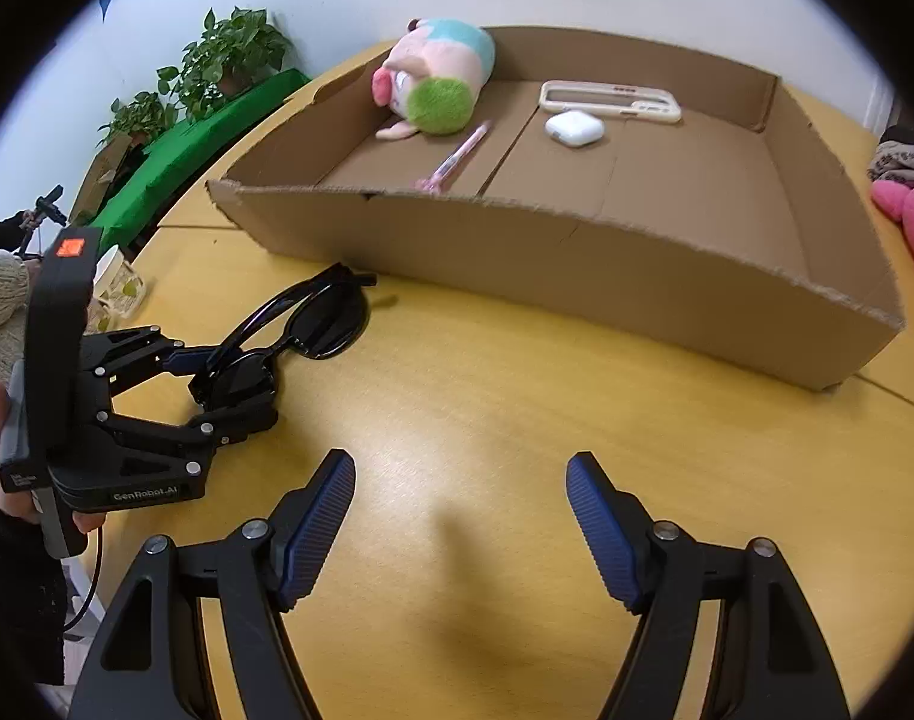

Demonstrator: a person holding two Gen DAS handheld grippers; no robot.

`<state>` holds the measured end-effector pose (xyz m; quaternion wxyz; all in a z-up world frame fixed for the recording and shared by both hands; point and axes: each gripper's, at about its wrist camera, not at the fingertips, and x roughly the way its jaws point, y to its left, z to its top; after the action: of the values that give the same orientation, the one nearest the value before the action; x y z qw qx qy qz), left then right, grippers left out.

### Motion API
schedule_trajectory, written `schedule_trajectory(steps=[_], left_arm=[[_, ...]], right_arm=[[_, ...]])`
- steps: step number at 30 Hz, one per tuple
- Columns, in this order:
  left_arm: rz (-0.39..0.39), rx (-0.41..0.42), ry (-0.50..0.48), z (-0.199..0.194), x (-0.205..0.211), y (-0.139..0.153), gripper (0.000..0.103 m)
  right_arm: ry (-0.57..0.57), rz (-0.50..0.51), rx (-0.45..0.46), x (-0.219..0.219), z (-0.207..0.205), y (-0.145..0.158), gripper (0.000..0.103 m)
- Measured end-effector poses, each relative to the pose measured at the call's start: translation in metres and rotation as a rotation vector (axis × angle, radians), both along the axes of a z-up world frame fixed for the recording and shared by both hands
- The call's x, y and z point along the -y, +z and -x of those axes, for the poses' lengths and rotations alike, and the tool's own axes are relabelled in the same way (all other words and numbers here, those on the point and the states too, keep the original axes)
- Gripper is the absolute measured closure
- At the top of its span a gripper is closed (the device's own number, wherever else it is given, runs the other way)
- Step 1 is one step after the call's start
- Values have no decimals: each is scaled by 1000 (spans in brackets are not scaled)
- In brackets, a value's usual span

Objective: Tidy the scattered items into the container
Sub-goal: 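Close the left tool on the black sunglasses bridge, then lift the sunglasses with the left tool while the right tool grips the temples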

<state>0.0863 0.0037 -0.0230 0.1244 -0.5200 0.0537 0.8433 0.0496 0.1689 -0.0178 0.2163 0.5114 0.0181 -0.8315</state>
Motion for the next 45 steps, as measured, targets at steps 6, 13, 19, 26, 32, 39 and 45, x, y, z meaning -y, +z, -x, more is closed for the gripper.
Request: schedule_trajectory(steps=[6, 13, 19, 26, 32, 39, 45], left_arm=[[-84, 15, -31, -12, -7, 3, 44], [-119, 23, -69, -24, -27, 3, 44], [-165, 10, -67, -29, -40, 9, 44], [-186, -64, -82, -31, -54, 37, 44], [-175, -54, -97, -28, -60, 38, 44], [-221, -23, -79, -25, -51, 36, 44], [-239, -7, -70, -27, -48, 37, 44]], right_arm=[[20, 26, 26, 3, -5, -5, 30], [20, 78, 75, 2, -6, -12, 30], [4, 127, 104, -3, -7, -15, 30], [-19, 174, 114, -14, -3, -12, 30], [-4, 174, 128, -18, -2, -19, 30], [162, 86, 24, -12, -16, -28, 30], [228, 119, 0, -1, -11, -32, 31]])
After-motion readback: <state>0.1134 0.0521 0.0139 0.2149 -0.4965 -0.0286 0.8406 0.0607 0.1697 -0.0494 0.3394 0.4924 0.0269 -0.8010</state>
